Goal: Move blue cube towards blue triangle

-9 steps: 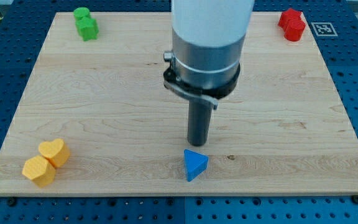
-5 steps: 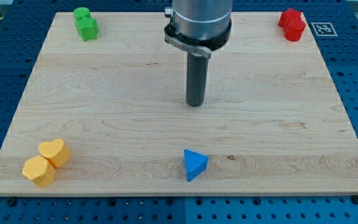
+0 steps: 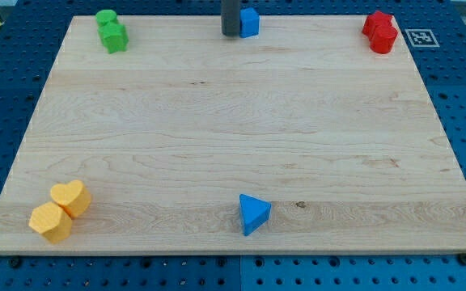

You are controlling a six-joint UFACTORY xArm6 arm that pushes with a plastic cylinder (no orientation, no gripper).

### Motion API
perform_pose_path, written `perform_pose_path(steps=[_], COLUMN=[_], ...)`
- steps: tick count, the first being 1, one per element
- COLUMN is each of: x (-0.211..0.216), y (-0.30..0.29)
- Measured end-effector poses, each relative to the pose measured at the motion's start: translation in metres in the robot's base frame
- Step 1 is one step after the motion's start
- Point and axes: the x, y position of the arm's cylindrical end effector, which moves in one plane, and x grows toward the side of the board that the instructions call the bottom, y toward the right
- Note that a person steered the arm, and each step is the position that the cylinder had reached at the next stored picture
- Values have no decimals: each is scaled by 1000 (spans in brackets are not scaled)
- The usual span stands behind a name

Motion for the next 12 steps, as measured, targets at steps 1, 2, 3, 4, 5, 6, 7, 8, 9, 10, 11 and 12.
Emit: perform_pose_path(steps=[1,2,3,4,5,6,7,8,9,10,11,12], x=[-19,-25,4,28,75,84,70,72,111,150,175,183], y=[-14,17,49,83,107,95,54,26,29,59,54,21])
